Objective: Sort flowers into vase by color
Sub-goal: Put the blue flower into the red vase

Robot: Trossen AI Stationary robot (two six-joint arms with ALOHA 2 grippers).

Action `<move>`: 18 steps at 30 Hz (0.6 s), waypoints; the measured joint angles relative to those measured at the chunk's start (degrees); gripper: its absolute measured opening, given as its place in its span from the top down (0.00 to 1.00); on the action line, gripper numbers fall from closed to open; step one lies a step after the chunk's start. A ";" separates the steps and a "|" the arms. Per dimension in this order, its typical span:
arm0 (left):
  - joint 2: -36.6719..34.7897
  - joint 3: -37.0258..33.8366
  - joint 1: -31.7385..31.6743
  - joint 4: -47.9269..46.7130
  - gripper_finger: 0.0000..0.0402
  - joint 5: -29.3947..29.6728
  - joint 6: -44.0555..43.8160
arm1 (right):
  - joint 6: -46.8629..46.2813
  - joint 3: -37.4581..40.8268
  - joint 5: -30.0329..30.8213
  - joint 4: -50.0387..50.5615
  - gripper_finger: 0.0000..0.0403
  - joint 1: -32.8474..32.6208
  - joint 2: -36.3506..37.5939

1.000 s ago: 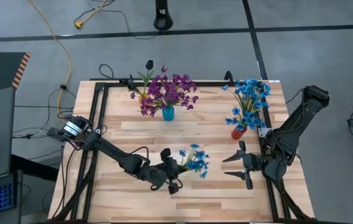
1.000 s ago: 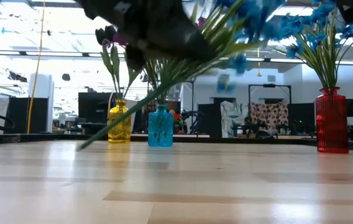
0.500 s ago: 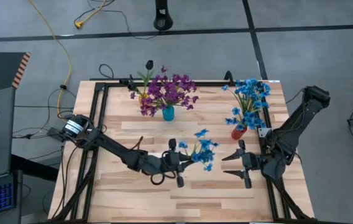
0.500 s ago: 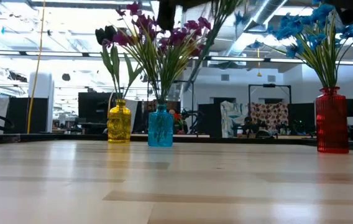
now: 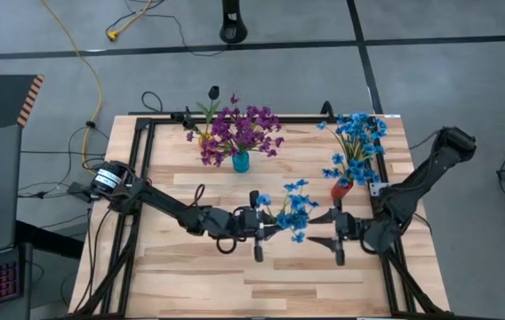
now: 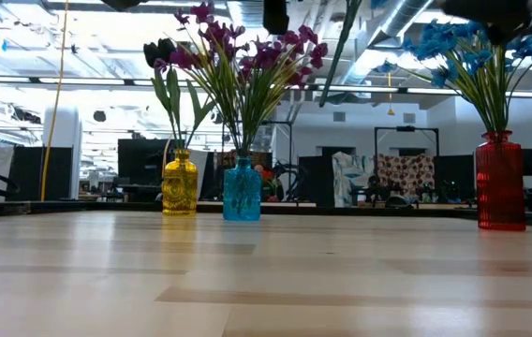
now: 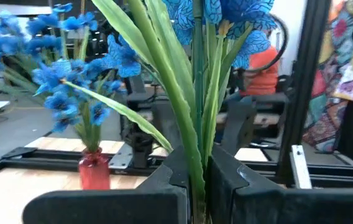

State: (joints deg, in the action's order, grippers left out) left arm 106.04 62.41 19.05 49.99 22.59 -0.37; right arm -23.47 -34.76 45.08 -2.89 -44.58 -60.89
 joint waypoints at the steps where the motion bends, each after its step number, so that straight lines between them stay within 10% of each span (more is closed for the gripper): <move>1: 0.00 0.00 0.02 0.18 0.97 -0.55 0.00 | -0.02 0.00 0.00 -0.77 0.39 0.45 -0.81; 18: 0.00 0.00 0.06 0.65 0.97 -2.85 0.64 | 11.92 0.00 -0.01 -25.00 0.39 4.94 -13.24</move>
State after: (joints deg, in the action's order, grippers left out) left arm 106.04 62.41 19.11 50.64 19.75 0.27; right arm -11.55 -34.76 45.07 -27.89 -39.64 -74.13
